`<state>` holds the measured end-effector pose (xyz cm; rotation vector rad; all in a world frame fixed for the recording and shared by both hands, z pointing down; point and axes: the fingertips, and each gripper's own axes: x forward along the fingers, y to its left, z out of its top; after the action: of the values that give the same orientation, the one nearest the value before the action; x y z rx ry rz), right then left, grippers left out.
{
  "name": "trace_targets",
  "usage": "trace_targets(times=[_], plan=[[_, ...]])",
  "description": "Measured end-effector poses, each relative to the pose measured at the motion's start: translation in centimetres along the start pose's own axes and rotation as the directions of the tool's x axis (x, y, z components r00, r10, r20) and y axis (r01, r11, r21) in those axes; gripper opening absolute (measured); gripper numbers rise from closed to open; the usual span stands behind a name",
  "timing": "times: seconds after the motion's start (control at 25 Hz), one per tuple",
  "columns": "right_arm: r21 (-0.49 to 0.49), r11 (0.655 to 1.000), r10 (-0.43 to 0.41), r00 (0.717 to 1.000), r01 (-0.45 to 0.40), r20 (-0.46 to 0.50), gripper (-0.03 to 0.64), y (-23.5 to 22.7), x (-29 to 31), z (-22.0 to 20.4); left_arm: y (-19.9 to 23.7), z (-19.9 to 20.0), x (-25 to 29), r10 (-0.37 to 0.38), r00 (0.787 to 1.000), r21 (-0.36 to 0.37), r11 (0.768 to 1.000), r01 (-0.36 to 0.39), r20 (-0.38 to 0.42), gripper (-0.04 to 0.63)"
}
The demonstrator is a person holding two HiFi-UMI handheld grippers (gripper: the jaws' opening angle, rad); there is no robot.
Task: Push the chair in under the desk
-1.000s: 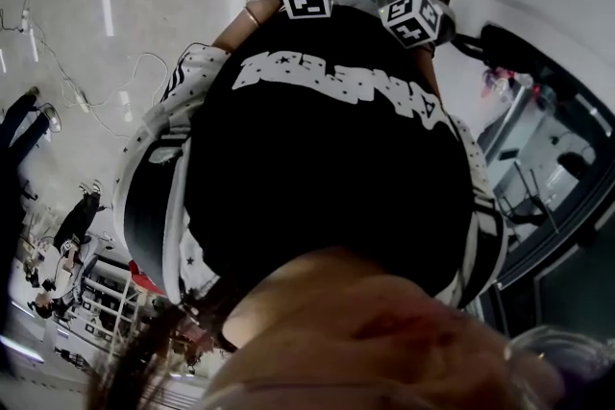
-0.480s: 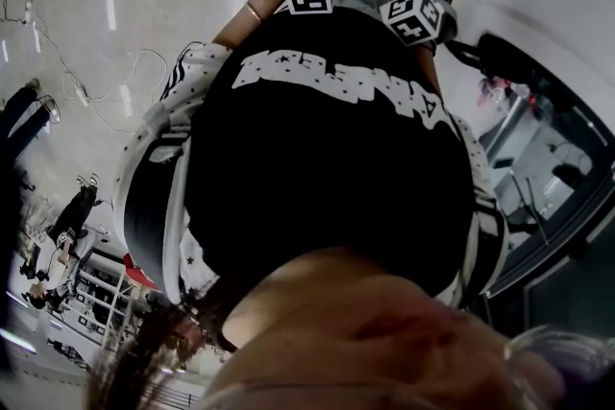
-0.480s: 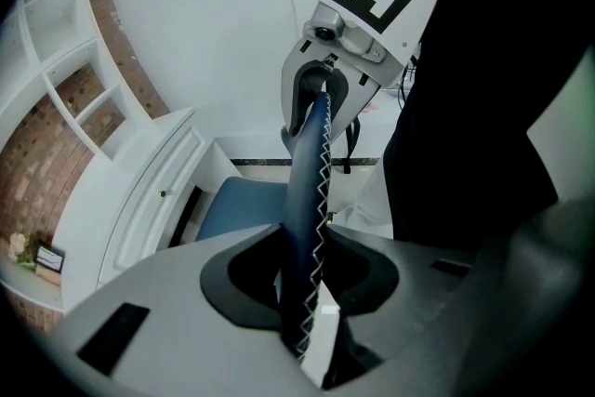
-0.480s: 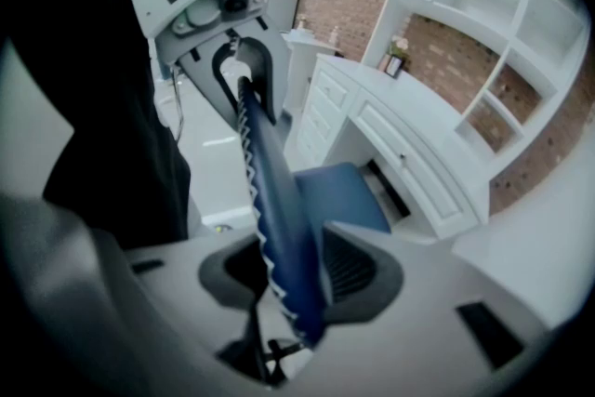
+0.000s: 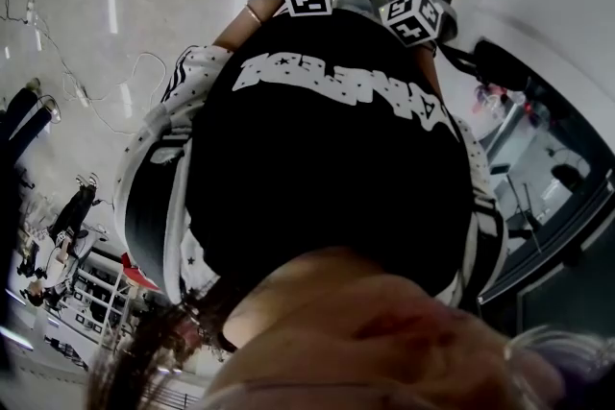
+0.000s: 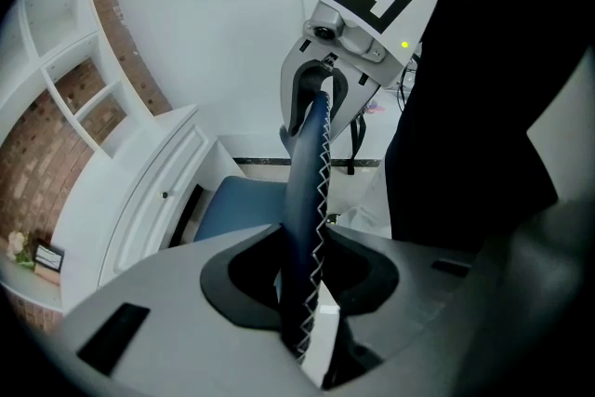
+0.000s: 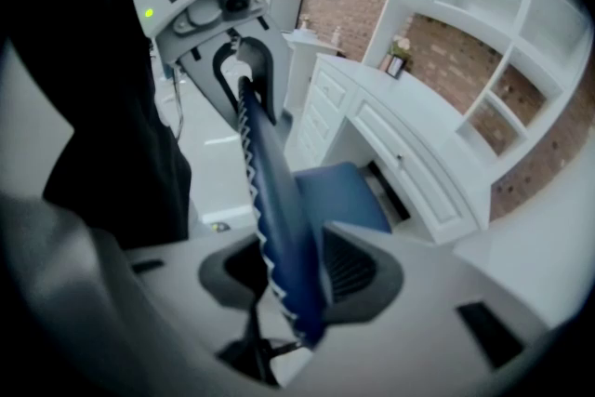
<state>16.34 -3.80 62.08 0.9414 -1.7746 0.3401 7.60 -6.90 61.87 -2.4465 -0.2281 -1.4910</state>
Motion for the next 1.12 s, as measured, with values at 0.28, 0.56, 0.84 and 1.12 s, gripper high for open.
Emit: trace_targets(times=[0.28, 0.56, 0.84, 1.12], plan=[[-0.013, 1.0, -0.001, 1.0, 0.001, 0.003, 0.16, -0.7, 0.1, 0.7, 0.7, -0.1, -0.3, 0.011, 1.0, -0.014, 1.0, -0.011, 0.0, 0.13], [-0.028, 1.0, -0.002, 1.0, 0.002, 0.009, 0.161, -1.7, -0.3, 1.4, 1.6, 0.2, -0.7, 0.018, 1.0, -0.026, 0.999, -0.018, -0.006, 0.13], [-0.042, 0.999, 0.026, 0.999, -0.025, 0.023, 0.161, -1.9, -0.2, 2.0, 2.0, 0.2, -1.1, 0.015, 1.0, -0.035, 0.999, -0.015, -0.01, 0.13], [-0.047, 0.998, 0.031, 0.999, -0.03, 0.022, 0.161, -2.8, 0.1, 2.6, 3.0, 0.0, -1.3, 0.031, 0.999, -0.051, 0.998, -0.032, -0.028, 0.129]])
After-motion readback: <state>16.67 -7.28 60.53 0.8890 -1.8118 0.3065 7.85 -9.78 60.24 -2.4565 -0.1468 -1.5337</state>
